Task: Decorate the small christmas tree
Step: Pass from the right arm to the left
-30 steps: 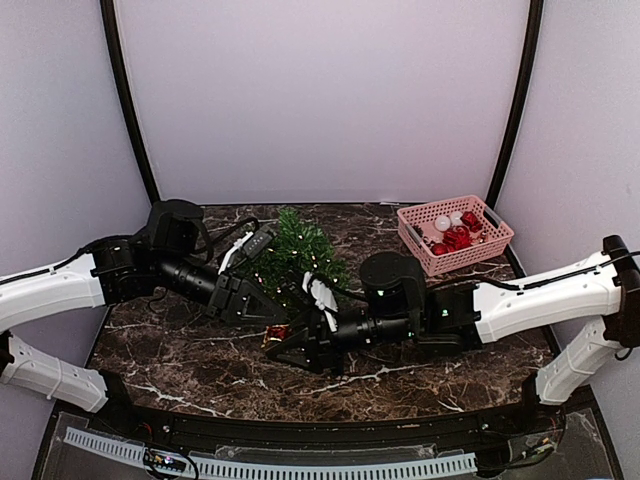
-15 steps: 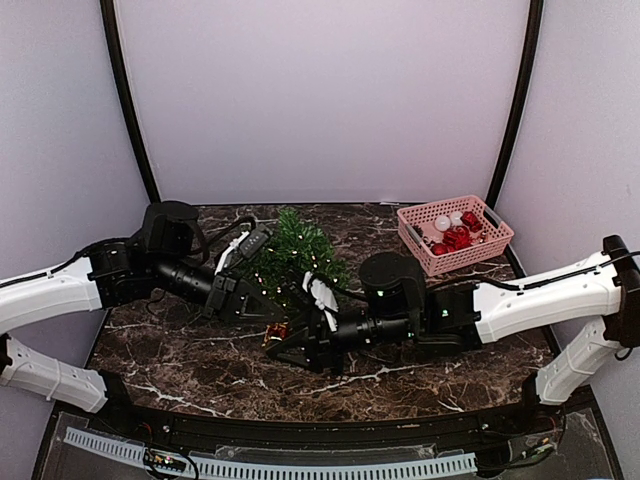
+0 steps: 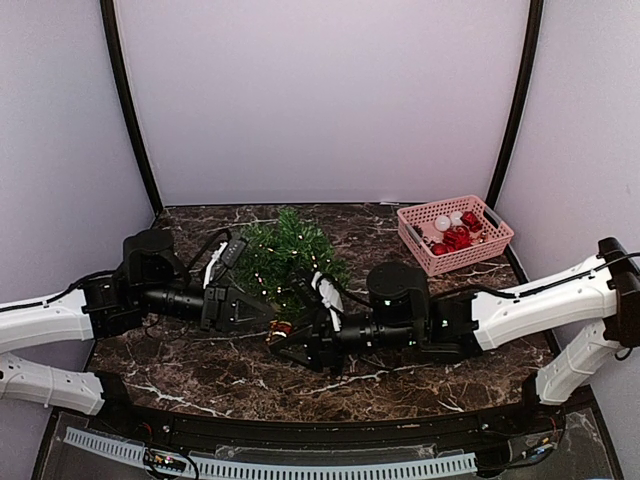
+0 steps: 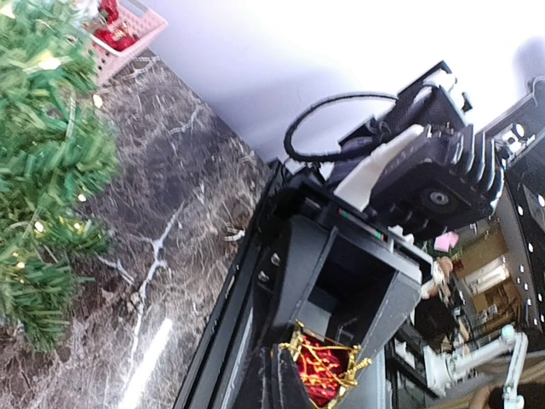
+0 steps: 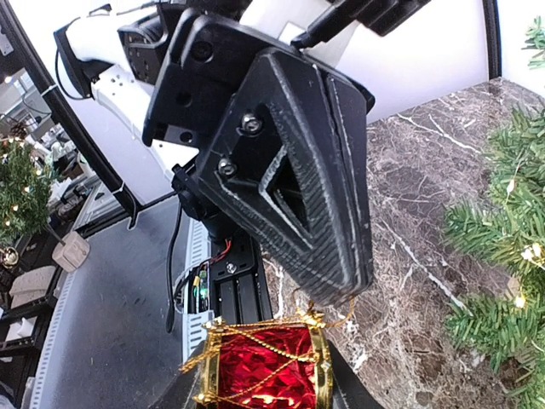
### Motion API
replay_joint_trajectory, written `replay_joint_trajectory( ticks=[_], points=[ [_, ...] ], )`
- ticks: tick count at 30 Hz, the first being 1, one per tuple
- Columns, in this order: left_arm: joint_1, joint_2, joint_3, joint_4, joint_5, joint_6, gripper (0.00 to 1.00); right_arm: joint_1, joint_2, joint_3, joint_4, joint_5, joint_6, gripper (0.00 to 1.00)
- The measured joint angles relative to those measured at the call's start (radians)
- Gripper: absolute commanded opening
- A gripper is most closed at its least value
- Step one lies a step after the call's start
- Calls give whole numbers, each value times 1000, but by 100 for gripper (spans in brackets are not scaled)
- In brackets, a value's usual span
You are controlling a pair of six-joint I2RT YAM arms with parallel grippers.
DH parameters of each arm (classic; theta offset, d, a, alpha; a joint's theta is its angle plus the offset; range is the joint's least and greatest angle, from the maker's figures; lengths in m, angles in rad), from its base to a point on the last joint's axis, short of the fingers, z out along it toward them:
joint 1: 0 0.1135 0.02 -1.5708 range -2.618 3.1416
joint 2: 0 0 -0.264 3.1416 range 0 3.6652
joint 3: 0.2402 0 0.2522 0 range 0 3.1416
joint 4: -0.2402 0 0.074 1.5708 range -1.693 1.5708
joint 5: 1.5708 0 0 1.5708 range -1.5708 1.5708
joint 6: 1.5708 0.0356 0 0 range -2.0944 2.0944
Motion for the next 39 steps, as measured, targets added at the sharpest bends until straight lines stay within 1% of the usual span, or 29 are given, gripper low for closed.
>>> replay_joint_trajectory(
  ticks=[5, 11, 18, 29, 38, 39],
  points=[
    [0, -38, -61, 95, -88, -74, 0, 0, 17, -10, 65, 17, 32, 36],
    [0, -51, -101, 156, -177, -125, 0, 0, 58, -24, 137, 51, 68, 36],
    [-4, -60, -146, 205, -248, -165, 0, -8, 63, -76, 225, 114, 122, 36],
    [-4, -39, -149, 249, -333, -160, 0, -45, 91, -116, 336, 146, 199, 36],
    [-4, 40, -138, 253, -360, -123, 0, -74, 121, -140, 387, 142, 245, 36],
    [-4, 44, -138, 253, -360, -121, 2, -77, 123, -143, 394, 138, 249, 36]
  ],
)
